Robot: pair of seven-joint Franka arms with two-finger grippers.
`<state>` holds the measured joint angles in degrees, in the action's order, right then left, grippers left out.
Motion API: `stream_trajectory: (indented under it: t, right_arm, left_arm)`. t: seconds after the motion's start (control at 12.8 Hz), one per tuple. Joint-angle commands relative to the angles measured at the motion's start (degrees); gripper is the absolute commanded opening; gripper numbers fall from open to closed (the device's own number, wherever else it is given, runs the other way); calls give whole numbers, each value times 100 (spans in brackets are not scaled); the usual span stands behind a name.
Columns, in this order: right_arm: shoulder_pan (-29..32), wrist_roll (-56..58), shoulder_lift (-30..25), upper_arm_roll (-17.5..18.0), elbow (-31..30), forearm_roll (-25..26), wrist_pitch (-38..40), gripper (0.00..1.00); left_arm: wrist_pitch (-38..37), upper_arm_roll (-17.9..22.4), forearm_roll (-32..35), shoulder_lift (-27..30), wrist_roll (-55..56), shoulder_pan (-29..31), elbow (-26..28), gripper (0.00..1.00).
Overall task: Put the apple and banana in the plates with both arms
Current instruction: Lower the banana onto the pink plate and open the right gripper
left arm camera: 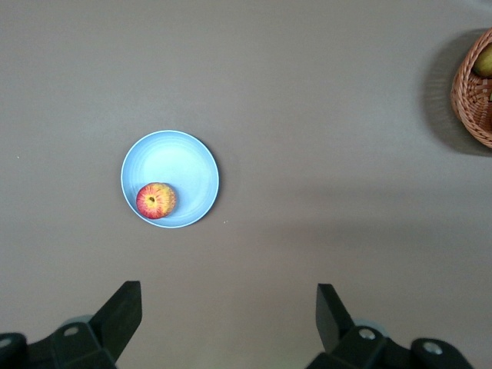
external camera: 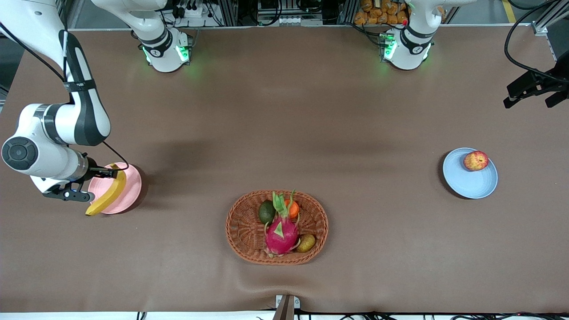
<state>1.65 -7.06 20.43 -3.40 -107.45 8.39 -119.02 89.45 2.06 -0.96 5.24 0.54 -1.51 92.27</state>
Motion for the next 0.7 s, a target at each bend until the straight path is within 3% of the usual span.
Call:
stream_trajectory:
  t: [0.0,0.31,0.63]
  right_arm:
    - [152,99,-91,111,-39,-109,62,100]
    - [82,511,-591,129,-31,-1082,457,100]
    - [-357,548,-1355,137,-22,-1191,871,100]
  left_arm:
    - [-148,-4,148,-75,-307,-7,-175,100]
    - [-148,-13,176,-75,-388,2,-175,100]
    - [-148,-13,167,-110,-370,2,-183,100]
